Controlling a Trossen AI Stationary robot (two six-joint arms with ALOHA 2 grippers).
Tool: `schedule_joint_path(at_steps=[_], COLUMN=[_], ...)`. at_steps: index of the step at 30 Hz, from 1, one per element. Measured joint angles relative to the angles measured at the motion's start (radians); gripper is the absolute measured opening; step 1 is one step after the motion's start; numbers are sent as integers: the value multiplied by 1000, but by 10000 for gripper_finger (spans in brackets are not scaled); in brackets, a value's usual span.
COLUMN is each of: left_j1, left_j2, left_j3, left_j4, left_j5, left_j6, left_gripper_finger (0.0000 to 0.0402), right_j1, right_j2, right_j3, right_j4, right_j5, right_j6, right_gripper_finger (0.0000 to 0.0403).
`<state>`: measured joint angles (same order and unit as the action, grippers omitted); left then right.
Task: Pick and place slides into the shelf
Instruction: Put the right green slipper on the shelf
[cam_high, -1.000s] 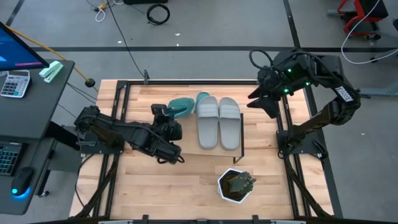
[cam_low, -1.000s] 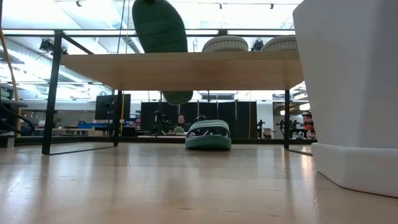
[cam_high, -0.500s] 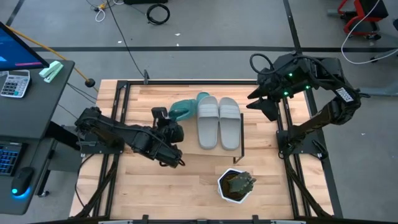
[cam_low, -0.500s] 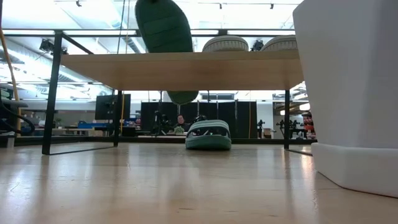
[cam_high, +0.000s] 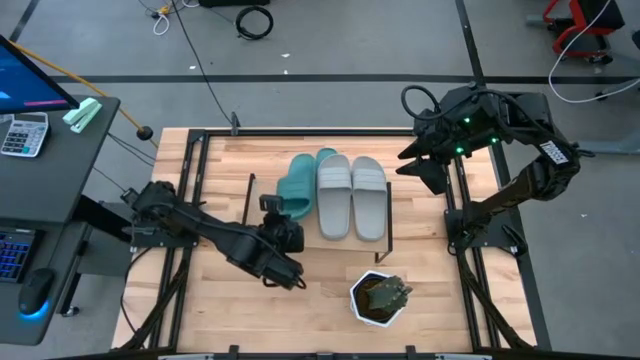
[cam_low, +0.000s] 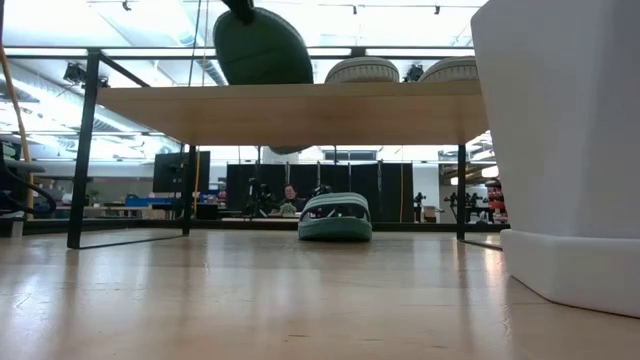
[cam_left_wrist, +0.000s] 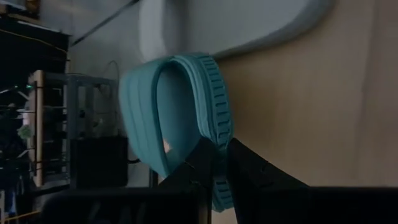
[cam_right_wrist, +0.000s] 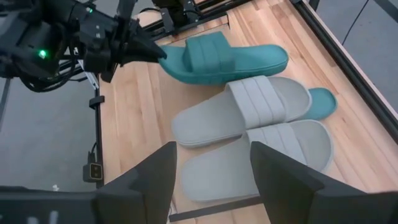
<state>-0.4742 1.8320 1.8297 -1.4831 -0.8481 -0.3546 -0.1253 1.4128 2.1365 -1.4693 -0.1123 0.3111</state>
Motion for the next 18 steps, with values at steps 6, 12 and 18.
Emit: schedule_joint_path(at_steps=[6, 12, 18], left_j1=[-8, -8, -18], left_j2=[18, 18, 18], left_j3=[0, 0, 0], left_j4=[-2, 4, -1], left_j5=[38, 41, 61], left_j6=[-9, -27, -52], left_gripper_finger=[32, 32, 32], right_j1=[0, 0, 0], right_j2=[0, 0, 0], right_j3=[0, 0, 0], right_j4=[0, 0, 0], right_j5=[0, 0, 0], right_j6=[0, 1, 1], right_gripper_finger=[212, 212, 212])
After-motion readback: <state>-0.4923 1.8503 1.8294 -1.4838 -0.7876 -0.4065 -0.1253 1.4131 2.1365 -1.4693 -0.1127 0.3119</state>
